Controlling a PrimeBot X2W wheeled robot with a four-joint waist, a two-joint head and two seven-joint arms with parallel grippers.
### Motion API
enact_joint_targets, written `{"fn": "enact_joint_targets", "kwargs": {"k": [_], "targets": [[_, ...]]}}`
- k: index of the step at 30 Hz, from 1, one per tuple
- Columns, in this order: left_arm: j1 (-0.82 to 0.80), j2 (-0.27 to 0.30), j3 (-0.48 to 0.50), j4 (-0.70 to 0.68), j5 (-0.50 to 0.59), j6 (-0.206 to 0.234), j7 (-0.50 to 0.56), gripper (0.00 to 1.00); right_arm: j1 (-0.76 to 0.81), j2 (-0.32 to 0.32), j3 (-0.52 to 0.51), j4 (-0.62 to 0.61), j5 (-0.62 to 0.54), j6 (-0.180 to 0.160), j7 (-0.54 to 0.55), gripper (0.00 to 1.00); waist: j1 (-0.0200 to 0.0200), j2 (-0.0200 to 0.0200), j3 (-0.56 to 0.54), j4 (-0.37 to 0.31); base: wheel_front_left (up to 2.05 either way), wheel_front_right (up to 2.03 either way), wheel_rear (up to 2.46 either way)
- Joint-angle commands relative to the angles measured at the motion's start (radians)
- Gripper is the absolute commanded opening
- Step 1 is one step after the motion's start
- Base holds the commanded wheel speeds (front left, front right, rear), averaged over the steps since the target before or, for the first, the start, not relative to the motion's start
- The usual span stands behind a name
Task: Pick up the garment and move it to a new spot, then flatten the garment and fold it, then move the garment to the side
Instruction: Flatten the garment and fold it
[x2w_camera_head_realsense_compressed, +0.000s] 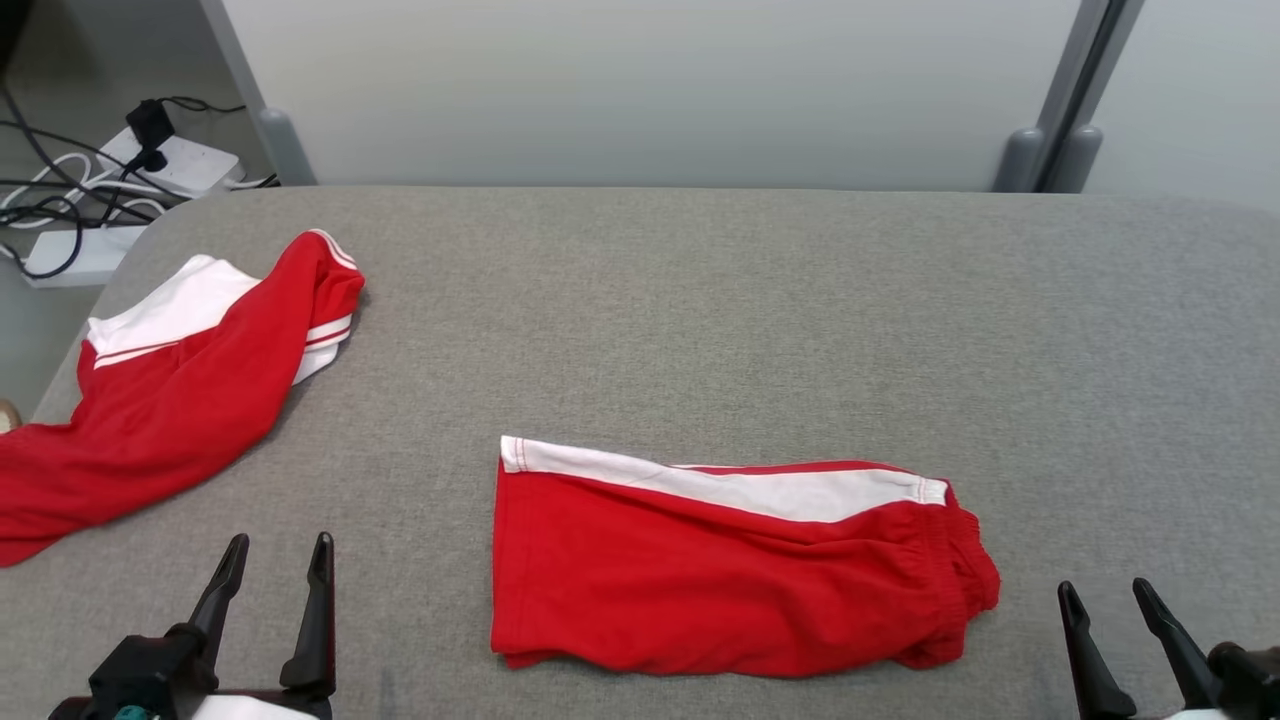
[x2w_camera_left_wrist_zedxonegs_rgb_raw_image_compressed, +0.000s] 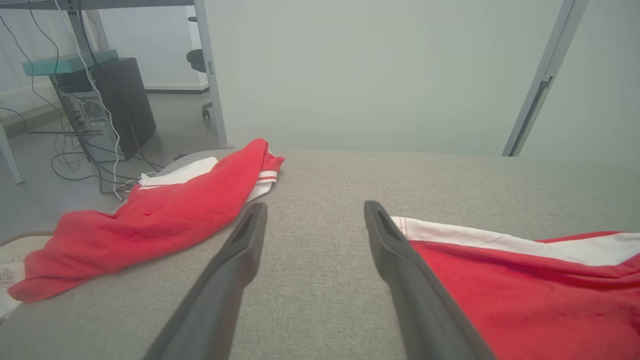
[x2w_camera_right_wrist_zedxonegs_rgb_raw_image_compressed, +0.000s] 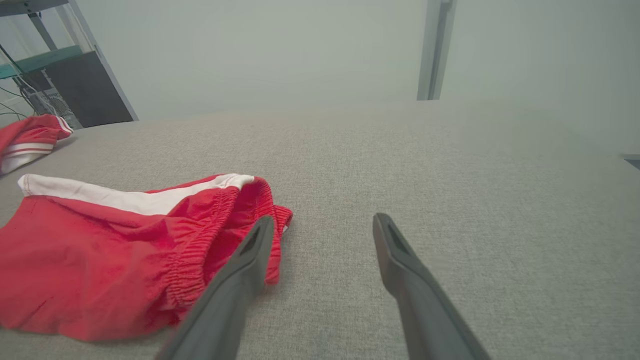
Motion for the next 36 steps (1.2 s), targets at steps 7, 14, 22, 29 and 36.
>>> {"fn": "enact_joint_targets", "kwargs": {"k": [7, 14, 22, 29, 36], "targets": [[-0.102, -0.003, 0.025, -0.018, 0.025, -0.017, -0.013, 1.00, -0.139, -0.063, 0.095, 0.103, 0.085, 0.002, 0.073, 1.00, 0.0000, 0.0000, 0.037, 0.054, 0.00, 0.00, 0.00], [-0.129, -0.035, 0.013, 0.002, 0.038, -0.032, -0.013, 1.00, -0.204, -0.078, 0.179, 0.196, 0.168, 0.002, 0.138, 1.00, 0.0000, 0.0000, 0.055, 0.098, 0.00, 0.00, 0.00], [-0.133, -0.056, 0.028, 0.014, 0.052, -0.045, -0.013, 1.00, -0.241, -0.078, 0.272, 0.254, 0.249, 0.002, 0.176, 0.72, 0.0000, 0.0000, 0.066, 0.110, 0.00, 0.00, 0.00], [-0.137, -0.066, 0.043, 0.015, 0.064, -0.052, -0.013, 1.00, -0.272, -0.097, 0.286, 0.285, 0.309, 0.002, 0.176, 0.00, 0.0000, 0.0000, 0.078, 0.098, 0.00, 0.00, 0.00], [-0.138, -0.078, 0.056, 0.016, 0.077, -0.061, -0.013, 1.00, -0.271, -0.149, 0.219, 0.328, 0.362, 0.002, 0.144, 0.00, 0.0000, 0.0000, 0.085, 0.080, 0.00, 0.00, 0.00]]}}
